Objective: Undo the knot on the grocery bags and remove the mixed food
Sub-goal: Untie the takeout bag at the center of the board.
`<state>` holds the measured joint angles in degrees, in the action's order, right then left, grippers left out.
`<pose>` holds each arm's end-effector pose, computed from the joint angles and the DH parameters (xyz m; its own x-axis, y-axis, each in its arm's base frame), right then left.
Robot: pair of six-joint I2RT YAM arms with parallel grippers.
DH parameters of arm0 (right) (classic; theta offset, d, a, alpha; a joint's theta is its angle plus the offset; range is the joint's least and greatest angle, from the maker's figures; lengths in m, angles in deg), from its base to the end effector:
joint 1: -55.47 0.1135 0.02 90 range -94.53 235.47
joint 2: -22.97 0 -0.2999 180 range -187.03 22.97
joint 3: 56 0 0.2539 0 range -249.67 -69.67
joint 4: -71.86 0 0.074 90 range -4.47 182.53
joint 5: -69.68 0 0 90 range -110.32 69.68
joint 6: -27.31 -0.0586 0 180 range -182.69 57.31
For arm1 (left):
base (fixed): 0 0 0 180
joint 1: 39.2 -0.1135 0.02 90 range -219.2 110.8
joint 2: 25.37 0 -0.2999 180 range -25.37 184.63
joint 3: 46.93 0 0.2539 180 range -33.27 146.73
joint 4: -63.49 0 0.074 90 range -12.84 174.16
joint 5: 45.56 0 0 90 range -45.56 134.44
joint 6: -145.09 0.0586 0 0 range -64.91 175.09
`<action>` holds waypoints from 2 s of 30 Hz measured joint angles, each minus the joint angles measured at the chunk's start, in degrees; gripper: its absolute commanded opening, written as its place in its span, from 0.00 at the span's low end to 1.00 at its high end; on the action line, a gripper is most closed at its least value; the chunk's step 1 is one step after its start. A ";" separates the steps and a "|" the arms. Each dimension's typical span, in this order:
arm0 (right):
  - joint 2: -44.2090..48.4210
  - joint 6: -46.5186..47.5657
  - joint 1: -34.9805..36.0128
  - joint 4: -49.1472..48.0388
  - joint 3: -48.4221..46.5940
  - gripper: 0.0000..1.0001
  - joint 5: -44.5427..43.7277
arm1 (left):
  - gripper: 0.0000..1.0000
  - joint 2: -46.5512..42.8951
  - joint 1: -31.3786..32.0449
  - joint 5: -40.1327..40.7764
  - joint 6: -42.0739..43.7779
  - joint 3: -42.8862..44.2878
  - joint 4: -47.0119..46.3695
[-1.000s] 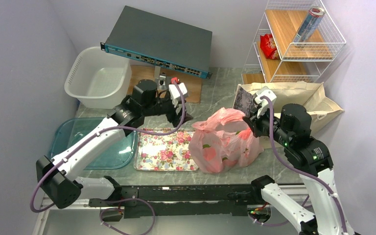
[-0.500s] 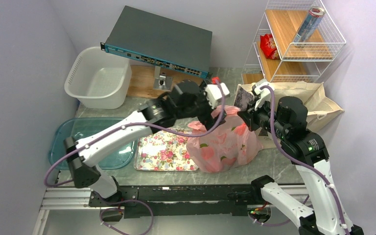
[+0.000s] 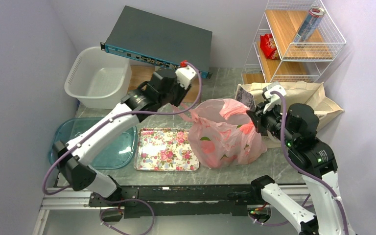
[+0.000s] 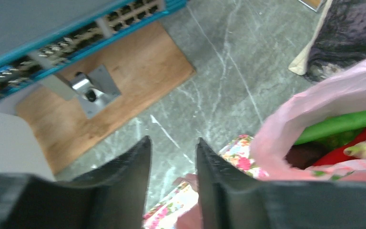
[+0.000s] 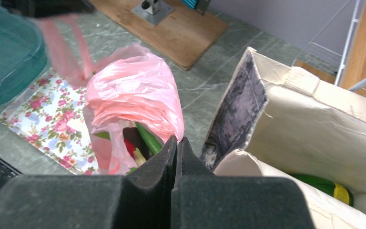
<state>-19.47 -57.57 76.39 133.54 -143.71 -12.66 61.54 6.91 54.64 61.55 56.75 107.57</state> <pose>0.0944 0.0445 0.4589 -0.2206 -0.1790 -0.9588 -0.4950 0.8676 -0.0481 0.2598 -0.2551 0.4258 -0.2485 0.4181 -0.8738 0.6322 0.7535 0.1807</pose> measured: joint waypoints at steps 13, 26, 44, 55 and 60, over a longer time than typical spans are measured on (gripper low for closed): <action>2.54 1.36 0.00 0.70 2.69 0.00 0.48 | 0.95 -8.66 -5.64 -18.93 -1.27 -6.14 2.36; 1.62 3.41 0.00 0.70 2.73 0.00 4.85 | 0.99 -8.57 -8.20 -47.76 1.29 2.67 4.15; -2.75 -0.81 0.00 -1.09 1.79 0.00 -3.91 | 0.00 7.26 -6.82 -53.64 19.26 21.88 20.74; 0.26 -1.68 -0.66 1.33 7.82 0.81 -5.64 | 0.00 -25.29 5.62 -51.01 62.25 -25.51 12.46; 0.37 2.19 -0.66 2.71 5.92 0.97 2.36 | 0.00 -22.03 7.02 -47.01 64.92 -29.55 7.30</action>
<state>-19.10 -55.38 75.74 136.25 -137.78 -10.30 39.51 13.93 7.63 126.46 27.20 114.87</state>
